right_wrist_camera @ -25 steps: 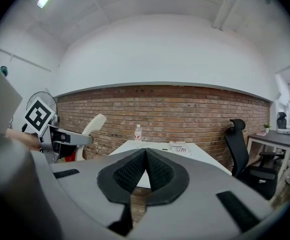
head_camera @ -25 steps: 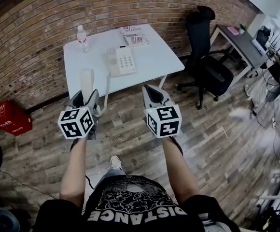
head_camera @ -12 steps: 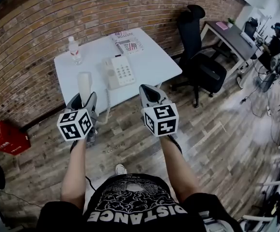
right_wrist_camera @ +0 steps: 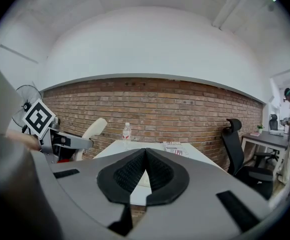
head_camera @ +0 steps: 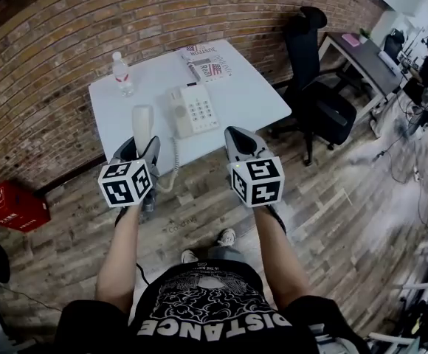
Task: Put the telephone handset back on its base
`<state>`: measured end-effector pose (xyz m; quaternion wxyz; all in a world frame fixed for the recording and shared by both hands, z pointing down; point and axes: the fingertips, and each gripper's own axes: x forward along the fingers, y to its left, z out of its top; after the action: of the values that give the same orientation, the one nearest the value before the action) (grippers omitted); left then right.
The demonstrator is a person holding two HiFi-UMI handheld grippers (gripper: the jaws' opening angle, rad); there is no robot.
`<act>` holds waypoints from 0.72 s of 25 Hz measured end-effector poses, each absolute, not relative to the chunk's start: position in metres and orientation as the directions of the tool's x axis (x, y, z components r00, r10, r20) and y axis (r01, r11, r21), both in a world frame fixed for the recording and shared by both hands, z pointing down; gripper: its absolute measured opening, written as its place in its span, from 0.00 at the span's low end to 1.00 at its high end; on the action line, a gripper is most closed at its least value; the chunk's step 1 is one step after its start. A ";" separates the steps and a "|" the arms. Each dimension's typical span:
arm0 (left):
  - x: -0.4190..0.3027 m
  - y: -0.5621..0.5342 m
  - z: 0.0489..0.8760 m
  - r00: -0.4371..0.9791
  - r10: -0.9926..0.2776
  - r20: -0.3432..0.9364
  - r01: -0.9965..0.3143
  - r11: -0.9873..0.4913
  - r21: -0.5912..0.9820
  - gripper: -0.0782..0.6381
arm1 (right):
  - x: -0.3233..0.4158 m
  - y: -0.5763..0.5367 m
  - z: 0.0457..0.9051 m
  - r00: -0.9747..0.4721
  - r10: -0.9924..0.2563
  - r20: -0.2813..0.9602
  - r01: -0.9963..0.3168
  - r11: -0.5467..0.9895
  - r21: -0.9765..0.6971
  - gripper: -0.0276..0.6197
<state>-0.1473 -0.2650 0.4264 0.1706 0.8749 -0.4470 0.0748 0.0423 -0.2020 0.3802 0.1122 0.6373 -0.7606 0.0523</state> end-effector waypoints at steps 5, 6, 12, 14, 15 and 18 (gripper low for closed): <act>-0.128 -0.284 0.439 0.578 -0.755 0.309 -0.816 -0.532 0.227 0.41 | 0.058 -0.225 0.391 -0.183 -0.954 0.238 -0.978 0.200 0.051 0.04; -0.124 -0.288 0.441 0.574 -0.757 0.313 -0.819 -0.527 0.227 0.41 | 0.062 -0.231 0.393 -0.190 -0.952 0.238 -0.977 0.207 0.049 0.04; -0.100 -0.323 0.453 0.534 -0.773 0.344 -0.845 -0.480 0.234 0.41 | 0.085 -0.274 0.406 -0.243 -0.935 0.257 -0.966 0.259 0.029 0.04; -0.092 -0.336 0.458 0.522 -0.774 0.359 -0.853 -0.465 0.238 0.41 | 0.090 -0.290 0.411 -0.261 -0.928 0.265 -0.960 0.278 0.025 0.04; -0.088 -0.341 0.461 0.516 -0.774 0.367 -0.856 -0.457 0.240 0.41 | 0.093 -0.297 0.413 -0.270 -0.924 0.269 -0.958 0.287 0.023 0.04; -0.075 -0.358 0.470 0.501 -0.770 0.396 -0.865 -0.435 0.249 0.41 | 0.099 -0.319 0.419 -0.296 -0.913 0.281 -0.950 0.312 0.014 0.04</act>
<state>-0.0749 -0.3579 0.4701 0.2134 0.8395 -0.4869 0.1122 0.0993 -0.3186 0.4191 0.1190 0.5814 -0.8011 0.0779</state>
